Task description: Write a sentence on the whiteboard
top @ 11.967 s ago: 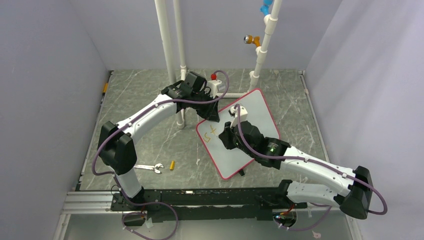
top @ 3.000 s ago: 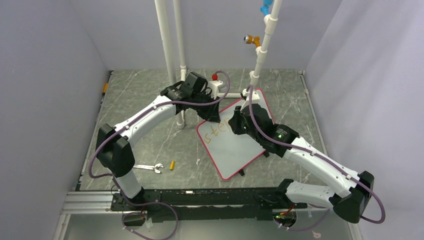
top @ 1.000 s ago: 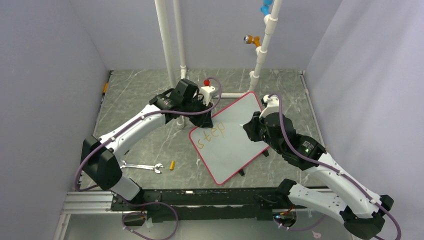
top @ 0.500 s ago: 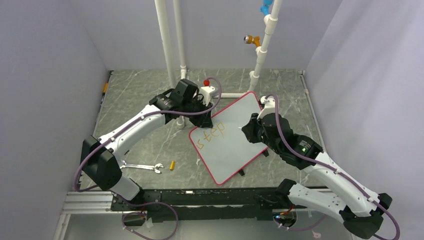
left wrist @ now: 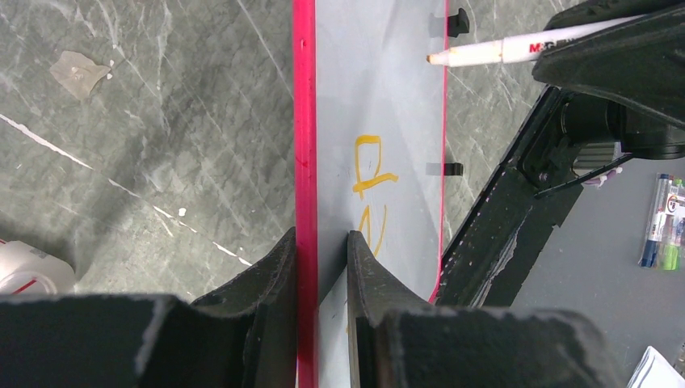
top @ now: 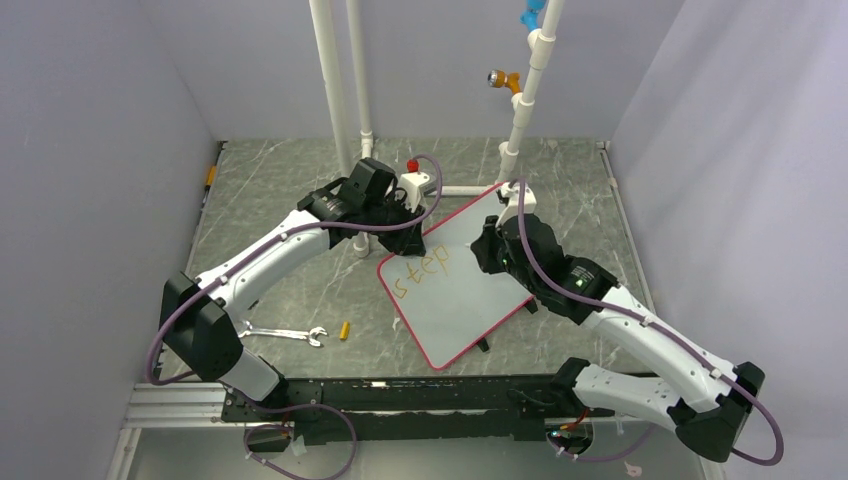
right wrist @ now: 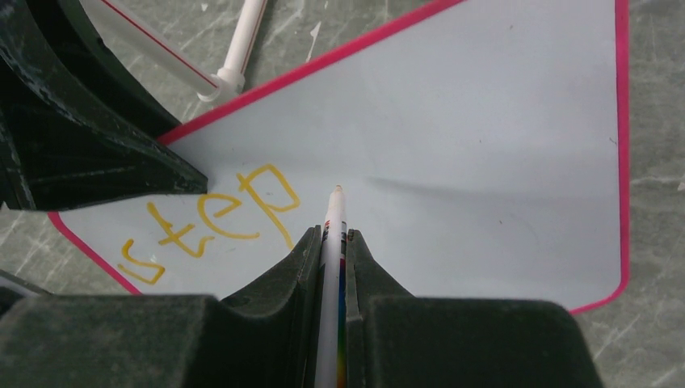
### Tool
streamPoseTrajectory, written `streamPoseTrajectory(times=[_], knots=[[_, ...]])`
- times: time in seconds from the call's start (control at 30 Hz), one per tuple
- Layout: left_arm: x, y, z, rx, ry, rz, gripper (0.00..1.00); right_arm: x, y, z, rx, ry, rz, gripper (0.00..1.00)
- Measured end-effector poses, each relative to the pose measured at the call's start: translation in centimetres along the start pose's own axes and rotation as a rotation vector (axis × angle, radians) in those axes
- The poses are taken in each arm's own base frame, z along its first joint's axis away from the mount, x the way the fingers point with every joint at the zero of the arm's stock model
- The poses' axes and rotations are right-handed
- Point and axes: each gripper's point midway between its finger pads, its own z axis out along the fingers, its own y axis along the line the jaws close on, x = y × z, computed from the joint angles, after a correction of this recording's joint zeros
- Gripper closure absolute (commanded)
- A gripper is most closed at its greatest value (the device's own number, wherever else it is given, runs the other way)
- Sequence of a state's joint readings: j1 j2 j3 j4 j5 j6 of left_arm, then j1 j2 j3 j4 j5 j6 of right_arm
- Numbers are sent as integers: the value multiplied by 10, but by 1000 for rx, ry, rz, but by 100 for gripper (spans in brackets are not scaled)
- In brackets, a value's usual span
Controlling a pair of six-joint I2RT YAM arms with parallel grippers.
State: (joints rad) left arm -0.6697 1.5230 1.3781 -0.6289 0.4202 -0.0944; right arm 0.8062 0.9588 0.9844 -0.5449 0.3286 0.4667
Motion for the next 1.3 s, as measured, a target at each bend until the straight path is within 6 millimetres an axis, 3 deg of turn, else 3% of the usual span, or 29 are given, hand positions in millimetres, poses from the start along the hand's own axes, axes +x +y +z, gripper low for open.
streamPoseTrajectory(times=[0.67, 0.9, 1.3], knots=[[0, -1, 0, 1, -1, 2, 100, -17, 6, 30, -35, -38, 20, 100], [1, 0, 0, -2, 2, 0, 100, -6, 3, 34, -37, -18, 18, 100], [2, 1, -1, -8, 6, -2, 100, -7, -1, 38, -34, -27, 32, 100]])
